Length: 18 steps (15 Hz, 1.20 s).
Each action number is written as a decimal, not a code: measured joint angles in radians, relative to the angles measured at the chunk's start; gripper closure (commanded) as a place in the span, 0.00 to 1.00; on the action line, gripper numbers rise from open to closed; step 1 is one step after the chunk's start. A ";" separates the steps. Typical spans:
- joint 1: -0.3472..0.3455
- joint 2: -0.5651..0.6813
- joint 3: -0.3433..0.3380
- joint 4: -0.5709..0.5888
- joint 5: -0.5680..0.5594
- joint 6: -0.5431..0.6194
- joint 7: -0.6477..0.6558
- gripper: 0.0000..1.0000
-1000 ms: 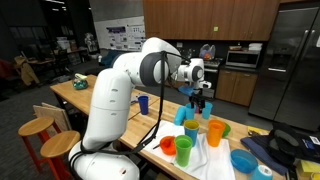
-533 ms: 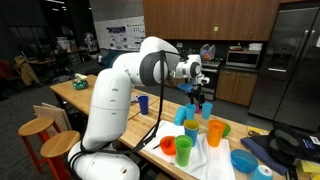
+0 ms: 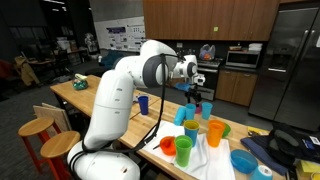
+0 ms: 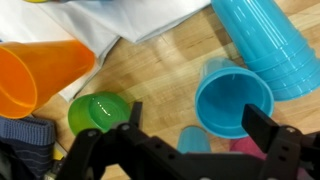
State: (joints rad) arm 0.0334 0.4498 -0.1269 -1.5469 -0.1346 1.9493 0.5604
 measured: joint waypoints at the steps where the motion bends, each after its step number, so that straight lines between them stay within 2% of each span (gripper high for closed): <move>1: 0.000 0.012 0.005 0.010 0.001 -0.004 -0.007 0.00; 7: 0.000 0.070 0.017 0.052 0.006 -0.036 -0.045 0.00; 18: -0.029 0.109 0.014 0.058 0.022 -0.073 -0.074 0.00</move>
State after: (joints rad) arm 0.0045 0.5589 -0.1130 -1.4885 -0.1129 1.8764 0.4864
